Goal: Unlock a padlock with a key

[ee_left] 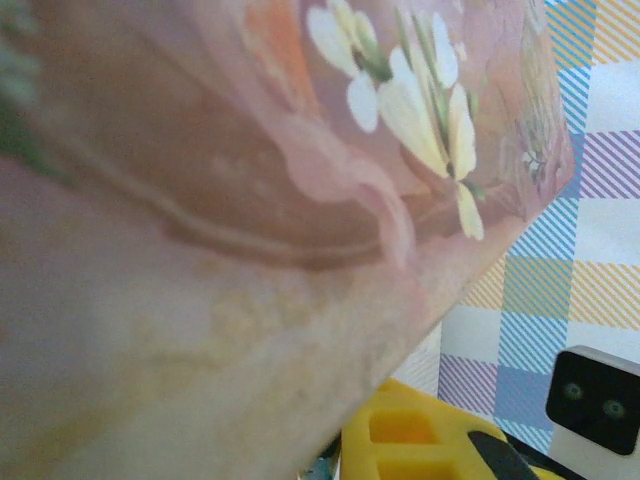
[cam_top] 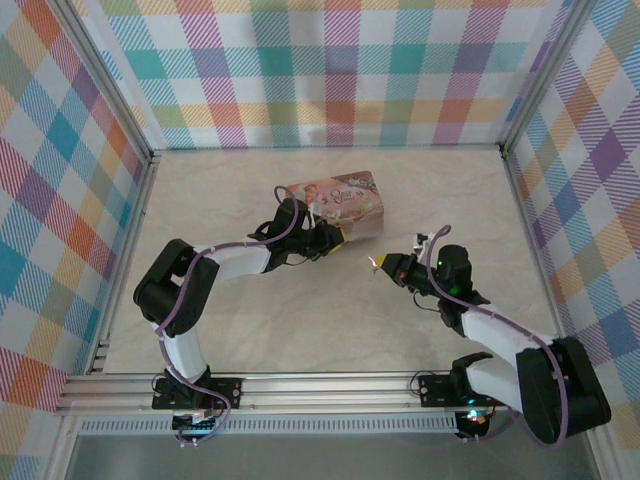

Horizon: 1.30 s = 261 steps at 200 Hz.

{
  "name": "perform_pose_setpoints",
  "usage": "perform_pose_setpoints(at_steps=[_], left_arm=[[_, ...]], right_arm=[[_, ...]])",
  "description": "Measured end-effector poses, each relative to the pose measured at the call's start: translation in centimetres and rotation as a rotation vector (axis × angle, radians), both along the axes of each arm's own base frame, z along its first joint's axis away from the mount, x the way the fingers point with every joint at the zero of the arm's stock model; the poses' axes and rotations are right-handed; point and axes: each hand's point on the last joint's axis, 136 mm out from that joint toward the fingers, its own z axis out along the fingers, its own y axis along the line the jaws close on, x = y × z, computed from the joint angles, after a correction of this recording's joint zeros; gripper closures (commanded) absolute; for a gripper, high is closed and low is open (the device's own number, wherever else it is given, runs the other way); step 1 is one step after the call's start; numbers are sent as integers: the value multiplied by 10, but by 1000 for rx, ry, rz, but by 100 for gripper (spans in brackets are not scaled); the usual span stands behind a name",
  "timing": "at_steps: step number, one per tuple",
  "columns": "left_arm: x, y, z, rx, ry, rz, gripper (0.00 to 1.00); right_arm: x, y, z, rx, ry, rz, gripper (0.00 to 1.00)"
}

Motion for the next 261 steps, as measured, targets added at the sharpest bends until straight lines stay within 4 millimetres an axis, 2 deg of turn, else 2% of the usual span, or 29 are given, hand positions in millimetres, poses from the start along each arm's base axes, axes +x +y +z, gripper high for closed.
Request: perform_pose_setpoints(at_steps=[61,127,145,202,261], left_arm=[[1,-2,5,-24,-4,2,88],[2,-4,9,-43,-7,-2,88],[2,-5,11,-47,-13,-2,88],[3,-5,13,-61,-17,2,88],[2,-6,13,-67,-7,0,88]], right_arm=[[16,12,-21,58,68,-7,100],[40,25,-34,170,98,-15,100],[41,31,-41,185,124,-10,100],[44,42,-22,232,71,9,100],[47,41,-20,245,75,-8,100]])
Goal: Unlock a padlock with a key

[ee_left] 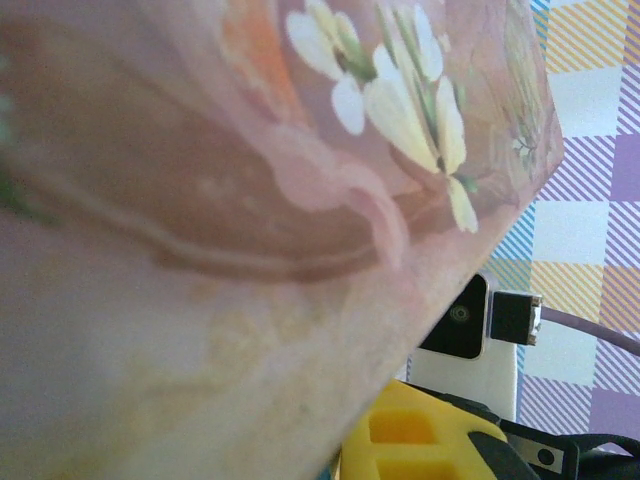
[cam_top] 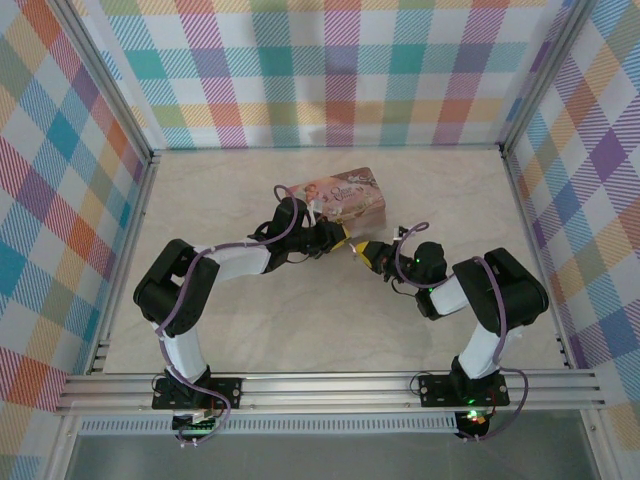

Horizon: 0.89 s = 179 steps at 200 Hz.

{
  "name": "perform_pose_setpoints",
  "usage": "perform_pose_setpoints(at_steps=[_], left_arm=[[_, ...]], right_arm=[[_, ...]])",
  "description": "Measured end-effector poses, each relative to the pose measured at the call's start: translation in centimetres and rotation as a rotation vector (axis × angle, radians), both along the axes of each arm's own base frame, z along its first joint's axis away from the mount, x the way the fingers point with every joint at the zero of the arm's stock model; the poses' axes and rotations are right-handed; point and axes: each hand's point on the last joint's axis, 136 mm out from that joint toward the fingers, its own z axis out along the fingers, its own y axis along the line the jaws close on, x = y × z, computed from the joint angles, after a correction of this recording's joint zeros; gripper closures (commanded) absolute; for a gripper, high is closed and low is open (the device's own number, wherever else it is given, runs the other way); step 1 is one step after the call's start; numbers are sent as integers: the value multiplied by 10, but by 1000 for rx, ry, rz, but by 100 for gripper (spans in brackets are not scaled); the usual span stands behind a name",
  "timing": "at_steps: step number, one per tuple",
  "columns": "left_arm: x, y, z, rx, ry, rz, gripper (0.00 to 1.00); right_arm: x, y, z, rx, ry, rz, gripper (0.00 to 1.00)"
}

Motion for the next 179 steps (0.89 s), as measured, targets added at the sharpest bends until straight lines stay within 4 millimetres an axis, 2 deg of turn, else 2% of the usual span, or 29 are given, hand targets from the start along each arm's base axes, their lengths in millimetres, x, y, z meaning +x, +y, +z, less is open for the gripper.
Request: perform_pose_setpoints(at_steps=[179], left_arm=[[0,-1,2,-14,-9,2,88]], right_arm=[[10,4,1,13,10,-8,100]])
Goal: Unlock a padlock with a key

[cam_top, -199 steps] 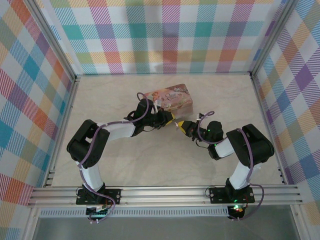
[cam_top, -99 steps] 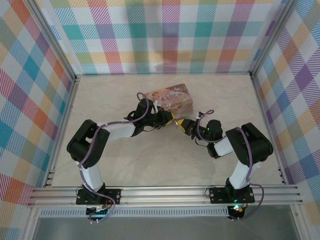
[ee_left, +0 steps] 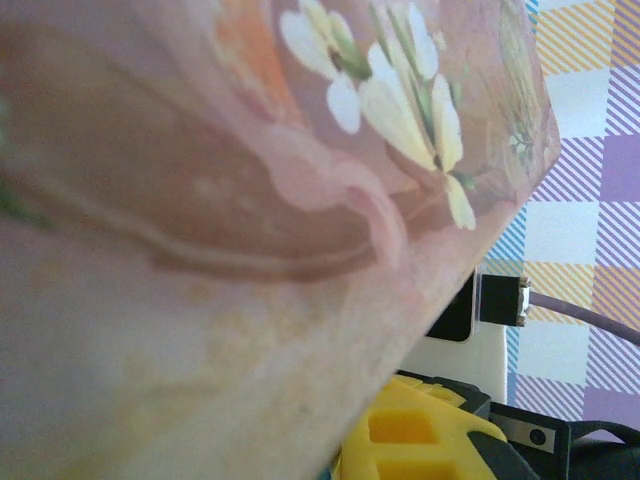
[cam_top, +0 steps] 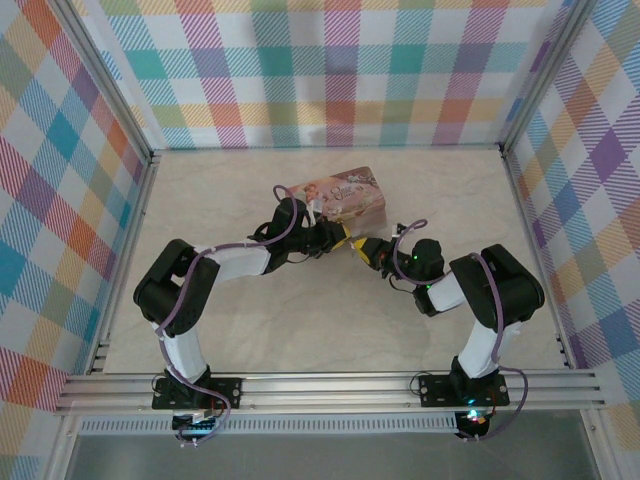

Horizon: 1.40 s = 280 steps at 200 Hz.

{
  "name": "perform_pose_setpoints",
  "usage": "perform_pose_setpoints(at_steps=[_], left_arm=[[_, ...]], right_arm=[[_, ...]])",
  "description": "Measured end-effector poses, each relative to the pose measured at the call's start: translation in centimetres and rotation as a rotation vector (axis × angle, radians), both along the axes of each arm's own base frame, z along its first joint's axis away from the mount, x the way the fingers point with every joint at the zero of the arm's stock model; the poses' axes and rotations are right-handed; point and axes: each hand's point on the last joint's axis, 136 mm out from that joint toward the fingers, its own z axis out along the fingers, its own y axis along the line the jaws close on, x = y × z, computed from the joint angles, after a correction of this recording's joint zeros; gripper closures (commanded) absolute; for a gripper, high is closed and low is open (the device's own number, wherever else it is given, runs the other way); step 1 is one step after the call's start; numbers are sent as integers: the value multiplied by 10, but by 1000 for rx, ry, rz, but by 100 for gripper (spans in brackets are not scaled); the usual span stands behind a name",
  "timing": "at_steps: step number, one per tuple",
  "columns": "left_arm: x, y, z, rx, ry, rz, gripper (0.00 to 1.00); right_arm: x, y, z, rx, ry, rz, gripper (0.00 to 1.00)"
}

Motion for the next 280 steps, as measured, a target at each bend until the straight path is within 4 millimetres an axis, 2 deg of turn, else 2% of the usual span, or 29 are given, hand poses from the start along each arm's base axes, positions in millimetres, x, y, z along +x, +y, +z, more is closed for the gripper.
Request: perform_pose_setpoints(at_steps=[96,280], left_arm=[[2,1,3,-23,-13,14,88],[4,5,-1,-29,-11,39,88]], right_arm=[[6,2,0,24,27,-9,100],[11,6,-6,168,249,-100,100]])
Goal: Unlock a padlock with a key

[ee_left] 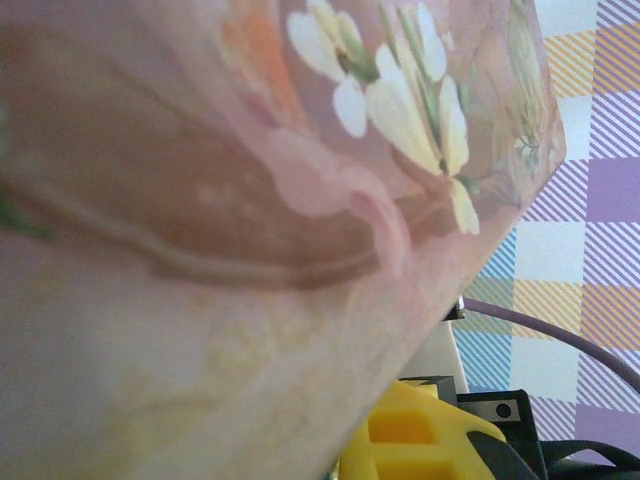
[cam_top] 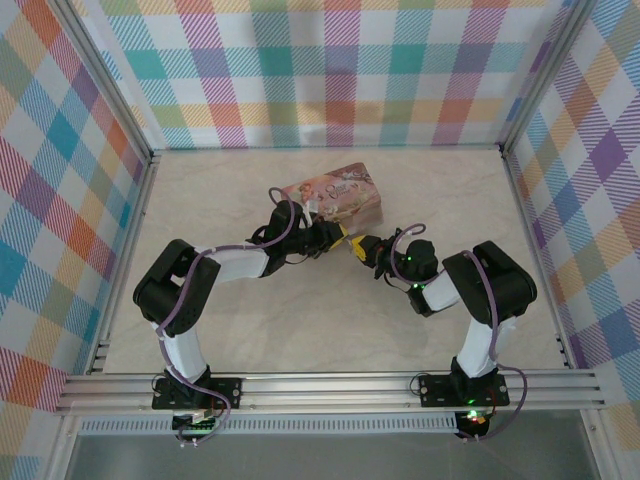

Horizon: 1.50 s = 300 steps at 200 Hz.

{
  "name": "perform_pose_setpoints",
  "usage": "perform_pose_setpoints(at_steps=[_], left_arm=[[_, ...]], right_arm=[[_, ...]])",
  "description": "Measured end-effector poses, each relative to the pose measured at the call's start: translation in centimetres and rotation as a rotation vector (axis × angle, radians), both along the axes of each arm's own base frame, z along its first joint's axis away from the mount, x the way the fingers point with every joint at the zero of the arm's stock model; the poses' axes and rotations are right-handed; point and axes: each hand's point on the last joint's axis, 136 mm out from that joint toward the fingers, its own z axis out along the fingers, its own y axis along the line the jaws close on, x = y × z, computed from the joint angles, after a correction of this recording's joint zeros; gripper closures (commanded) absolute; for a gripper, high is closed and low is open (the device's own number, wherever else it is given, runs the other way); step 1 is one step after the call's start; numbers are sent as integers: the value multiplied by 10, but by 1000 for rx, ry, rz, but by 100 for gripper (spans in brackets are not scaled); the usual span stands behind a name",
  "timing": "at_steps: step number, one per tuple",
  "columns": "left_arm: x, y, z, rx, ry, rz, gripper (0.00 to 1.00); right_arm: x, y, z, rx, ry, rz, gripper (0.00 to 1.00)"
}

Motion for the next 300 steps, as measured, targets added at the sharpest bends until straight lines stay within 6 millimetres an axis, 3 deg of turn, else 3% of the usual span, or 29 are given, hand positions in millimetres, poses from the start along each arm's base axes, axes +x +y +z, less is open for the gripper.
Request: perform_pose_setpoints(at_steps=[180,261,300], left_arm=[[3,0,5,-30,14,23,89],[8,2,8,-36,0,37,89],[9,3,7,-35,-1,41,92]], right_arm=[[4,1,6,-101,-151,-11,100],[9,7,4,33,18,-35,100],[11,7,4,32,18,-58,100]])
